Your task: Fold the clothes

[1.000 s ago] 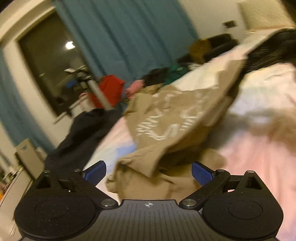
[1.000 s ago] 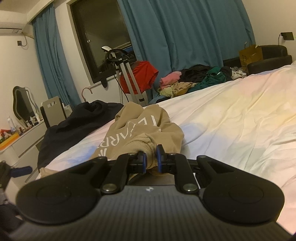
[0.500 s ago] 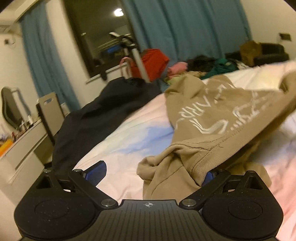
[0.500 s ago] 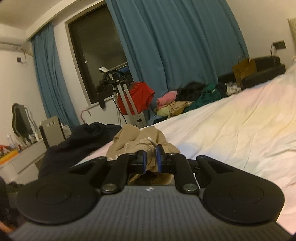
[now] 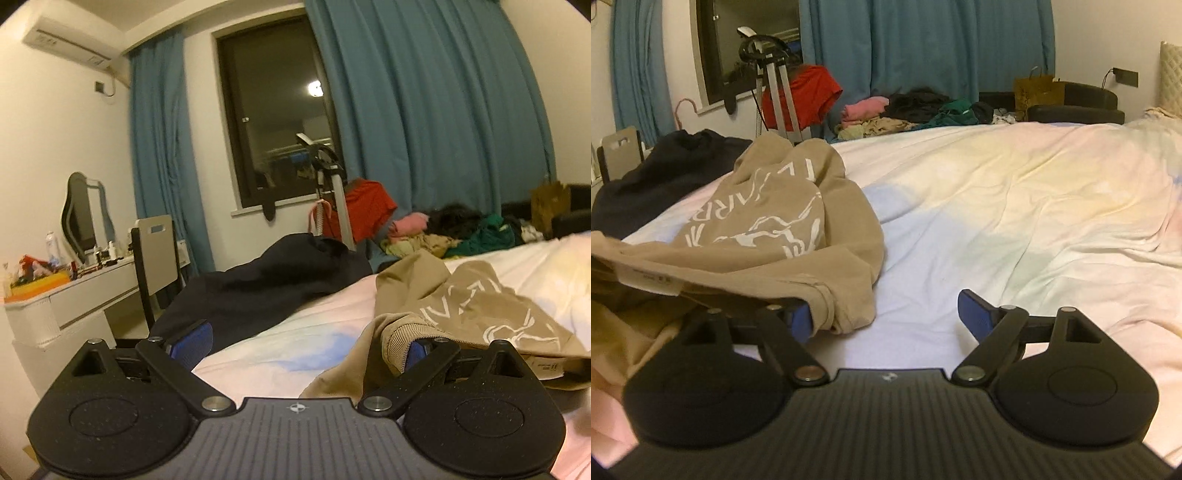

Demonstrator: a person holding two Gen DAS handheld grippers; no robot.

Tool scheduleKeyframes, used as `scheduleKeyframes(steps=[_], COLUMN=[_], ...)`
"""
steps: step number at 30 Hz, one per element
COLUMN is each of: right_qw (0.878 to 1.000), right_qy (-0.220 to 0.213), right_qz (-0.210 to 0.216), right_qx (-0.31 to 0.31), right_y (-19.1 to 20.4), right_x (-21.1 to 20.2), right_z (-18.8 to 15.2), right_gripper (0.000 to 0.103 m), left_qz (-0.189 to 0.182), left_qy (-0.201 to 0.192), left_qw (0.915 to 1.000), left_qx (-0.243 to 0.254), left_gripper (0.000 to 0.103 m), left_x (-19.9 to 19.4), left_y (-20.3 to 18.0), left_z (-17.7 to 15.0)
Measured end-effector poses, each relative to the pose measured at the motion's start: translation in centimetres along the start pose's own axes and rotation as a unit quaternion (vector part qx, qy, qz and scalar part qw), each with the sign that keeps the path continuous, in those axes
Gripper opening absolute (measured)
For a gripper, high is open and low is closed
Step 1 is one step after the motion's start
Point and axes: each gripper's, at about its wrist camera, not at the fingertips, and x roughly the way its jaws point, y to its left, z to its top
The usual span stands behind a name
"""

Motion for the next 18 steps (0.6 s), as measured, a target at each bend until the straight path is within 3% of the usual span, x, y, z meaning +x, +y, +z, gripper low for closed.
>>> scheduleKeyframes(steps=[5,9,11,18], right_qw=[0.996,0.986,0.981,0.959], right_qy=[-0.082,-0.155,-0.182,-0.273], right_qz=[0.001,0.02,0.026,0.059], right_qx=[0.027,0.056,0.059,0.045], right_y=[-1.4,-1.9,-1.8,-1.4], right_x=[-4.1,-8.9,-11.2,-21.1], right_z=[2.2,7.2,10.8,22.8], right_gripper=[0.081,0.081,0.081,0.081], left_qz=[-0.005,-0.005,0.005,0.007], left_qy=[-0.017,-0.082,-0.119,-0.186], left_qw=[0.9991,0.9934,0.9884,0.9768], left_qx=[-0.038,-0.08,-0.094,-0.106], left_gripper=[0.1,0.099,0.099,0.098], left_x=[-2.4,-6.3,-8.0,-13.0], left_y=[1.1,2.4,2.7,4.9], left_z=[1.1,5.2,8.2,21.9])
